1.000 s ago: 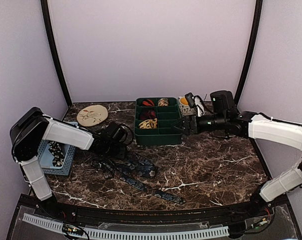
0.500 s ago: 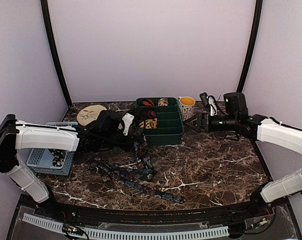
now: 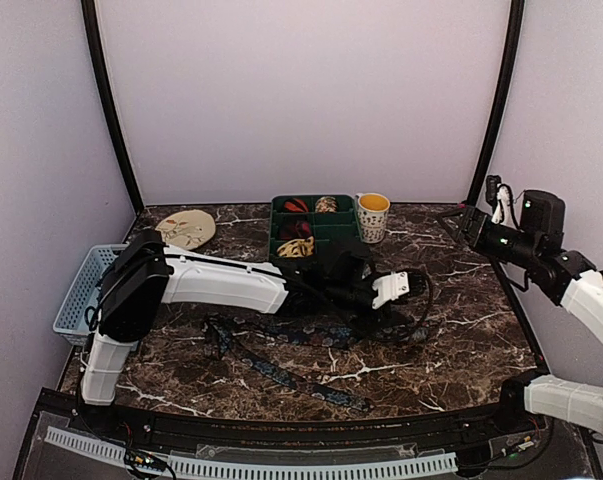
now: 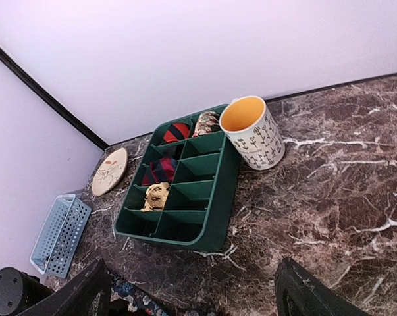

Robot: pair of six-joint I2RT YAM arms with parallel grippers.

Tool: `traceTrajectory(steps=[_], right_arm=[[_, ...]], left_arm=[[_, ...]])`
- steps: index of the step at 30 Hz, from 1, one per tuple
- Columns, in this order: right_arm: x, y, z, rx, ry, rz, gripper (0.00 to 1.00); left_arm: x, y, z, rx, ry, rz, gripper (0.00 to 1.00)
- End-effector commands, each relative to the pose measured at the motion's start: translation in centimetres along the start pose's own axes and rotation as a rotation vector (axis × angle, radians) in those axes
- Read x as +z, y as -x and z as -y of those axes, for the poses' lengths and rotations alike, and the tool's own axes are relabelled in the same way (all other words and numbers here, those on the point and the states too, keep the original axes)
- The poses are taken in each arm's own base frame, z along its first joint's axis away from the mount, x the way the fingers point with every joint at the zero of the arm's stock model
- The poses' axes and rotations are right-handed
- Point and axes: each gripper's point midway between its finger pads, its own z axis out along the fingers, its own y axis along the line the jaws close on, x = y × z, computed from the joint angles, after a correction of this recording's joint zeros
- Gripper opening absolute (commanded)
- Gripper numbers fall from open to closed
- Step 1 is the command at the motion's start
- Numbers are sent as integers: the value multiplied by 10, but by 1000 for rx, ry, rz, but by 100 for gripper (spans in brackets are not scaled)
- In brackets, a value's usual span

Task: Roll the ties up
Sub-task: Adjust the tie at the center of the board.

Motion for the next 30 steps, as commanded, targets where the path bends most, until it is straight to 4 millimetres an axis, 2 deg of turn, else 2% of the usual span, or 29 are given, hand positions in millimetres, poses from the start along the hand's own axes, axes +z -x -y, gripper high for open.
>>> traceTrajectory(steps=[1,4,6,8,11,15,18,22,25,30], right_arm=[[6,-21,20,36,-54,-72,84],[16,-42,13,55,34,-146,79],[23,-59,10,77,86,-208,74],[28,-78,6,83,125,-269,70],[35,-113,-3,64,157,-372,66],[38,-164,-4,26,132,-543,66],[38,-196,8,75,64,-621,63],[34,-226,8,108,50,-666,62],[36,-244,4,124,70,-690,59],[48,-268,13,173,52,-727,53]], left_arm=[[-5,20,-41,34,170,-3,65],[-22,2,-45,-29,225,-106,67],[-39,-14,-31,-83,190,-154,65],[-68,-19,-14,-139,134,-140,64],[-104,-50,6,-246,74,-148,63],[-132,-89,17,-329,90,-206,63],[-130,-115,20,-357,89,-267,63],[-115,-137,28,-383,37,-351,63],[-107,-150,29,-385,31,-371,63],[-99,-175,26,-374,61,-447,61]])
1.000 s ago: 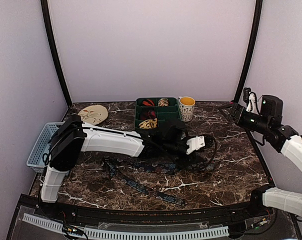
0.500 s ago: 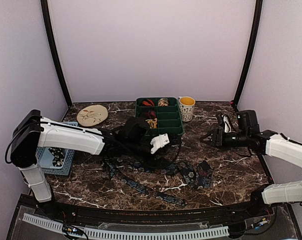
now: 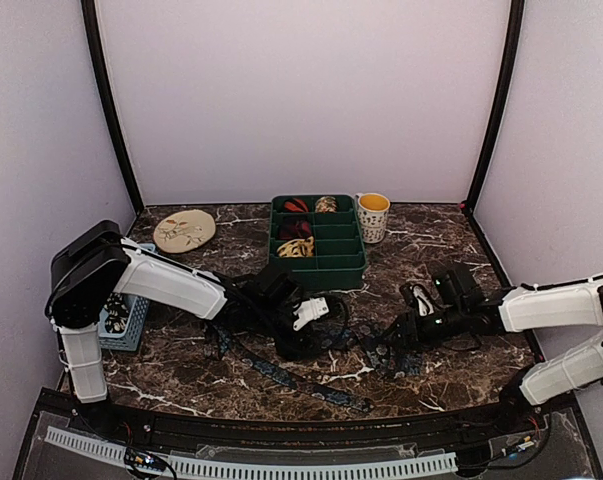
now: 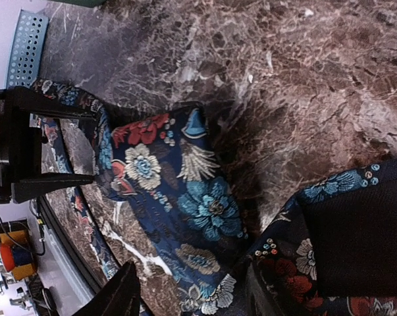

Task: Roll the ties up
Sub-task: Adjust the tie at the center of the board.

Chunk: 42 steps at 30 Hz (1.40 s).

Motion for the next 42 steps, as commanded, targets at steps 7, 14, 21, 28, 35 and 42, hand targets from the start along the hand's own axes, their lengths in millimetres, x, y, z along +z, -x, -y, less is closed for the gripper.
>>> traceTrajectory(steps=[7,14,21,28,35,42], right_arm=[[18,7,56,204,-152,65,40],[-16,18,119,431,-315,208,32],[-52,44,155,610,-433,361,29],[-86,69,184,695,-524,441,26],[-100,108,158,550,-429,467,26],[-82,117,87,302,-102,404,43]], left_arm=[[-21,-16,-8,32,66,-93,14],[-72,-36,-30,26,162,-136,0],[-111,-53,-61,24,342,-187,0],[-116,-51,-56,77,338,-152,2],[-104,-69,-19,328,395,-245,21],[-119,-37,4,172,257,-80,74]])
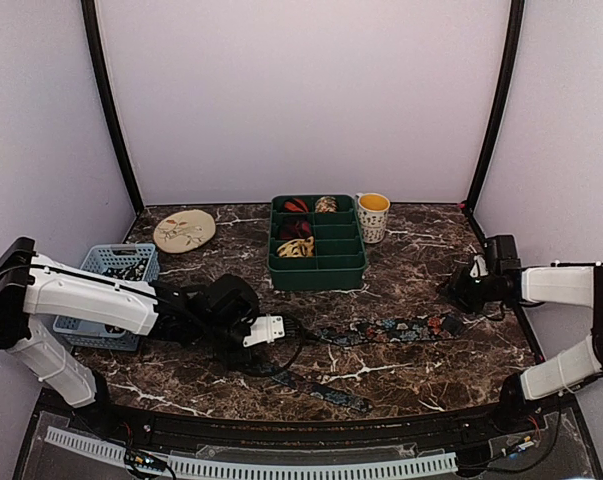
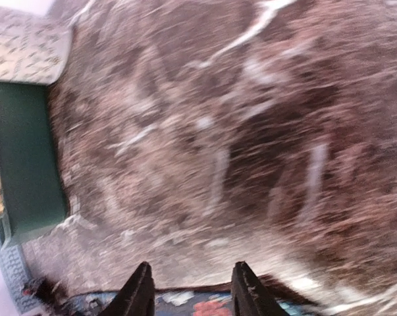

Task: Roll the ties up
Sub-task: Adjust the tie at the center of the board.

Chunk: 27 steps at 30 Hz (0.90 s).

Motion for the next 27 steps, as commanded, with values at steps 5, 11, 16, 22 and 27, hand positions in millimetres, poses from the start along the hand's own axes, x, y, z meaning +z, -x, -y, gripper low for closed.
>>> traceTrajectory(steps=[5,11,16,22,27], right_arm=[[-11,-51,-88,-256,347,-156,48],[5,-96,-113,-309,392,-284,44],[22,-127,-108,-321,384,-359,42],[46,-143,-76,-265,311,-424,40],[57,-137,-40,-161,234,-432,36]], left_arm=[[-55,48,-47,-263,-107,304,78],[-28,38,-76,-371,-172,214,78],[-1,28,-70,-400,-249,125,76],[14,22,-44,-397,-387,75,44],[4,20,-16,-315,-406,105,17]])
